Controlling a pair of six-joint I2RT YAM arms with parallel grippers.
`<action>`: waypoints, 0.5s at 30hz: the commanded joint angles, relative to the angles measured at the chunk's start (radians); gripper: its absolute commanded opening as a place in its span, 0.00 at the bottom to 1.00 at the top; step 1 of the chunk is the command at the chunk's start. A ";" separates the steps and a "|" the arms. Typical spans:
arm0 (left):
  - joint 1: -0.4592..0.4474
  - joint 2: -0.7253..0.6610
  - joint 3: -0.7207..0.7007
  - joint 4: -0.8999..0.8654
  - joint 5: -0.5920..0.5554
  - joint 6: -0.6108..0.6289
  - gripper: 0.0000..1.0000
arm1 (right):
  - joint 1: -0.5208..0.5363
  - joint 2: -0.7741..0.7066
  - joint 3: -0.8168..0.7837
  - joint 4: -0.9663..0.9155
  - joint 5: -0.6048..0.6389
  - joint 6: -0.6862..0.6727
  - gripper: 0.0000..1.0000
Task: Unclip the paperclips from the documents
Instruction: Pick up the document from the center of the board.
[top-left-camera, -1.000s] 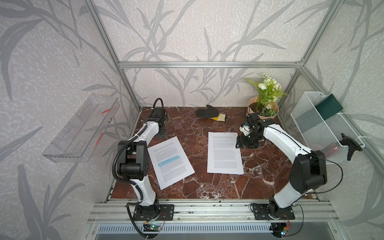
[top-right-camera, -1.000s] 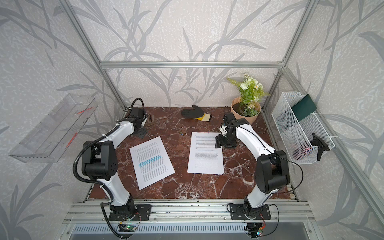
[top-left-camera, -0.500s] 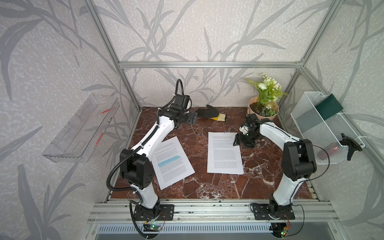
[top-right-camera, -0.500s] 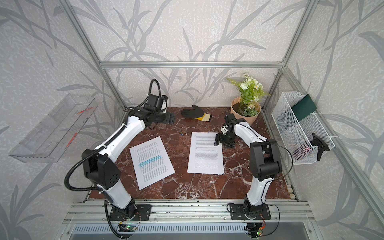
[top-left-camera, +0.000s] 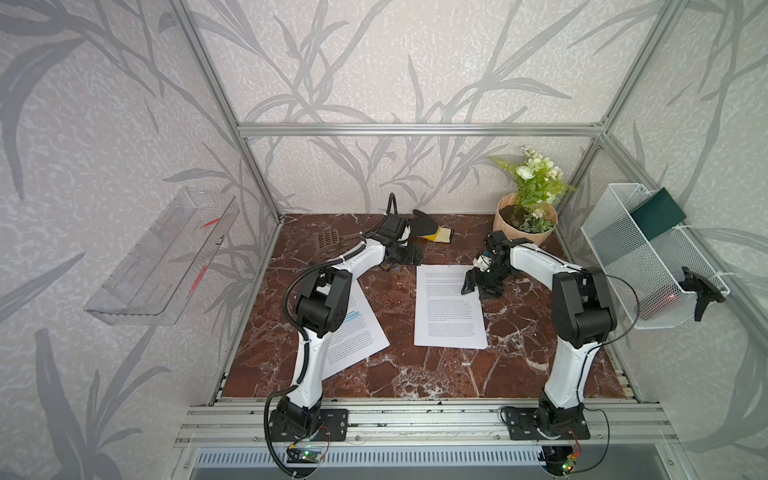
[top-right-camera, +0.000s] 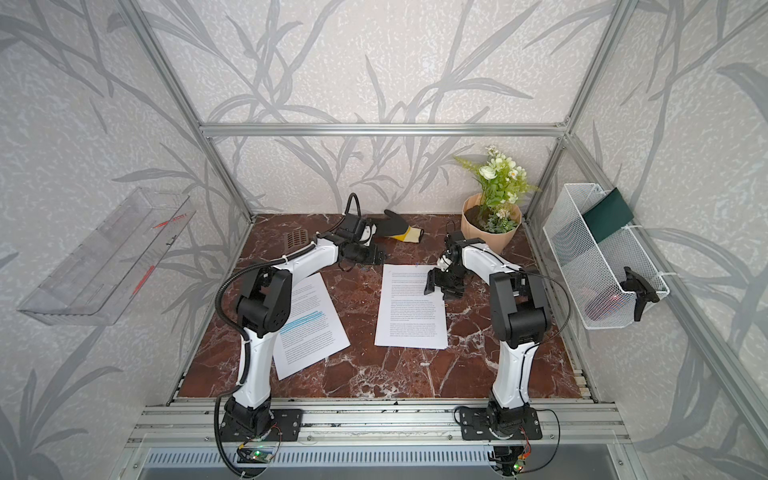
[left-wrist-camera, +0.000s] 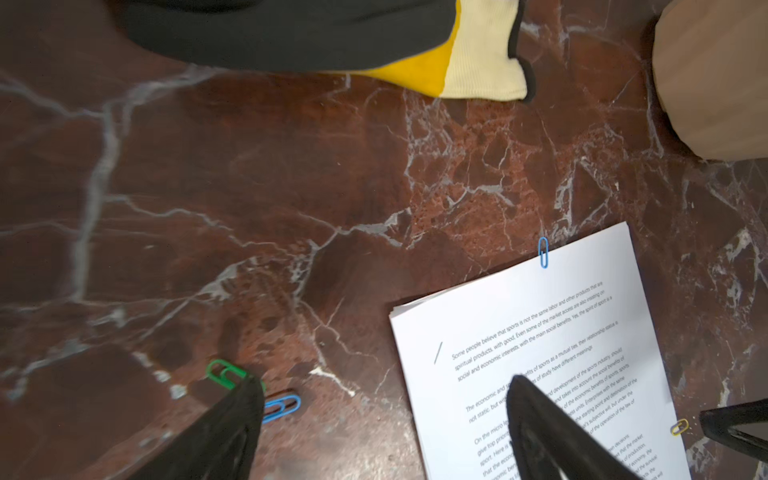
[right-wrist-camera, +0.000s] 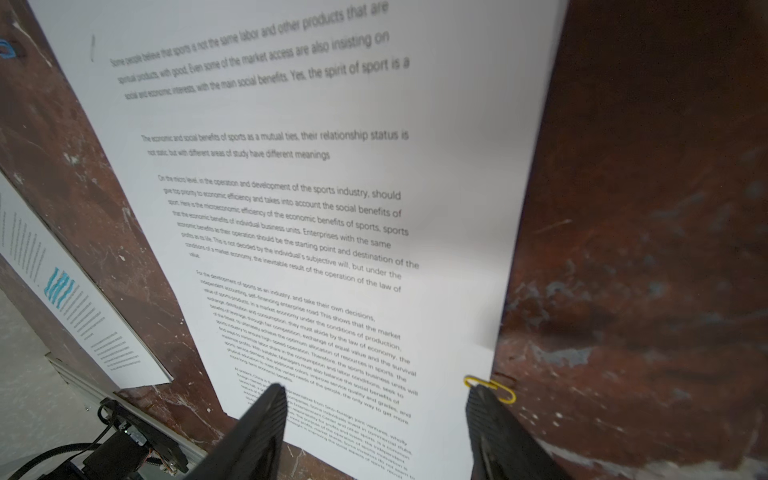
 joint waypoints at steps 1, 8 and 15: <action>-0.012 0.022 0.047 0.078 0.067 -0.044 0.92 | -0.002 0.033 0.020 0.014 -0.024 0.007 0.70; -0.013 0.087 0.059 0.100 0.146 -0.068 0.92 | -0.002 0.062 0.005 0.039 -0.044 0.031 0.69; -0.014 0.102 0.030 0.102 0.145 -0.069 0.92 | -0.002 0.080 -0.001 0.044 -0.048 0.031 0.69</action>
